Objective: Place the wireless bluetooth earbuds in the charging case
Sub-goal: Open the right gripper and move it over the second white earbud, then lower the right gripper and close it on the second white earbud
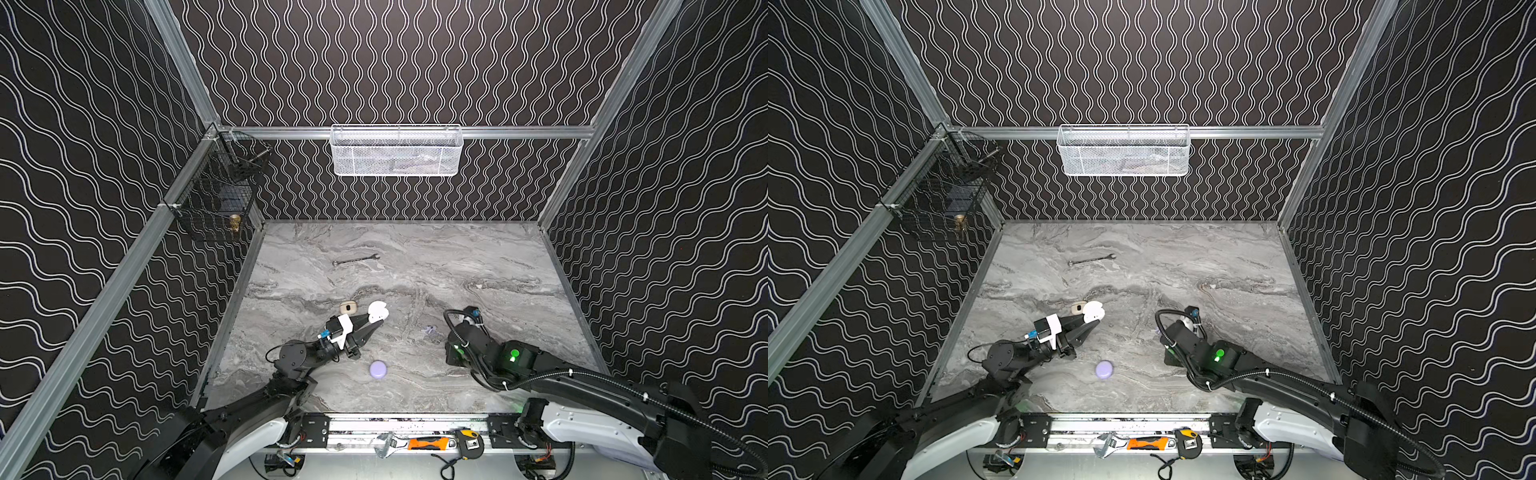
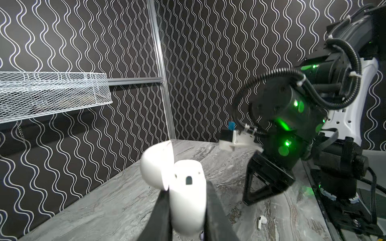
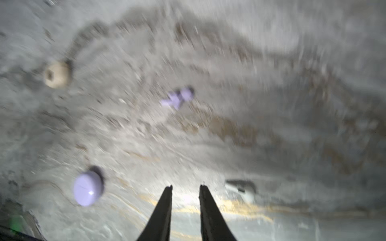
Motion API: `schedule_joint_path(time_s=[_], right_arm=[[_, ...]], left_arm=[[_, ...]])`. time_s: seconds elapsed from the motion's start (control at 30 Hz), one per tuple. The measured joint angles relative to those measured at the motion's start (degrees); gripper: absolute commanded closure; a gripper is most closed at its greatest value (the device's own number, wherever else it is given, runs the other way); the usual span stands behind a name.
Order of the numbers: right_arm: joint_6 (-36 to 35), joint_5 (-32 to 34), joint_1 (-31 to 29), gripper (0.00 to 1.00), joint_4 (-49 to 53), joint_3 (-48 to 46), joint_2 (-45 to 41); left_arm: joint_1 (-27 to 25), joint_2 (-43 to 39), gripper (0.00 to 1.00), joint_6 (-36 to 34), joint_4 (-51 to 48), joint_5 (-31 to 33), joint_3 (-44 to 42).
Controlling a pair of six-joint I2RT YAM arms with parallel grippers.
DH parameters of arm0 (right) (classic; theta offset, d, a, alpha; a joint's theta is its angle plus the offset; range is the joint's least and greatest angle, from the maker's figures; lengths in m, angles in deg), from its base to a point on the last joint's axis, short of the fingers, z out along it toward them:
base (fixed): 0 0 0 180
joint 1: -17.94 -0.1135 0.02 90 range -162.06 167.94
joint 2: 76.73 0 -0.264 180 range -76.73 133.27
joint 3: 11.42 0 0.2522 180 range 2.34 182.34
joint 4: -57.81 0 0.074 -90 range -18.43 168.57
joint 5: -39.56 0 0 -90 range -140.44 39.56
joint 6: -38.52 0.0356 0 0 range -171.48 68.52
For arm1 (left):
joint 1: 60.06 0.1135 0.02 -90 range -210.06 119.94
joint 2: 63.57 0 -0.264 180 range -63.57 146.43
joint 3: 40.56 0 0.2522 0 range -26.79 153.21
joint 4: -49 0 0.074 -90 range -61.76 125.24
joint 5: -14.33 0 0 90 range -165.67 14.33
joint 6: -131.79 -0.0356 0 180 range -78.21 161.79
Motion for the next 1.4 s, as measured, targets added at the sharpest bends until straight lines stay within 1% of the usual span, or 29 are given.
schedule_joint_path(time_s=[0.1, 0.2, 0.27, 0.57, 0.67, 0.83, 1.1, 1.2, 1.4], right_arm=[[3.5, -3.5, 0.1, 0.61, 0.1, -4.3, -1.0], [5.6, -6.7, 0.1, 0.51, 0.2, -7.5, -1.9], [6.3, -7.8, 0.1, 0.47, 0.2, -7.9, -1.7], [6.6, -7.8, 0.4, 0.32, -1.1, -7.5, 3.7], [6.5, -7.2, 0.9, 0.32, -3.0, -7.3, 4.8], [5.0, -5.9, 1.6, 0.37, -5.5, -6.3, 7.8], [2.1, -3.7, 2.0, 0.38, -9.8, -3.7, 14.6], [1.5, -2.2, 2.1, 0.38, -11.6, -3.4, 15.9], [0.5, -1.1, 2.2, 0.38, -12.1, -2.7, 17.0]], left_arm=[[0.0, -0.5, 1.00, -0.4, -1.3, 0.4, 0.1], [0.0, 0.2, 1.00, -1.0, -2.3, 0.6, 0.3], [0.0, 0.6, 1.00, -1.0, -2.3, 0.6, 0.4], [0.0, -1.5, 1.00, -1.4, -3.9, 0.6, 0.4], [0.0, -1.6, 1.00, -1.4, -4.4, 0.6, 0.4], [0.0, -1.5, 1.00, -1.4, -5.2, 0.6, 0.4], [0.0, -0.5, 1.00, -1.4, -5.2, 0.6, 0.7], [0.0, -0.5, 1.00, -1.4, -5.2, 0.6, 0.7], [0.0, -1.0, 1.00, -1.4, -5.2, 0.6, 0.7]])
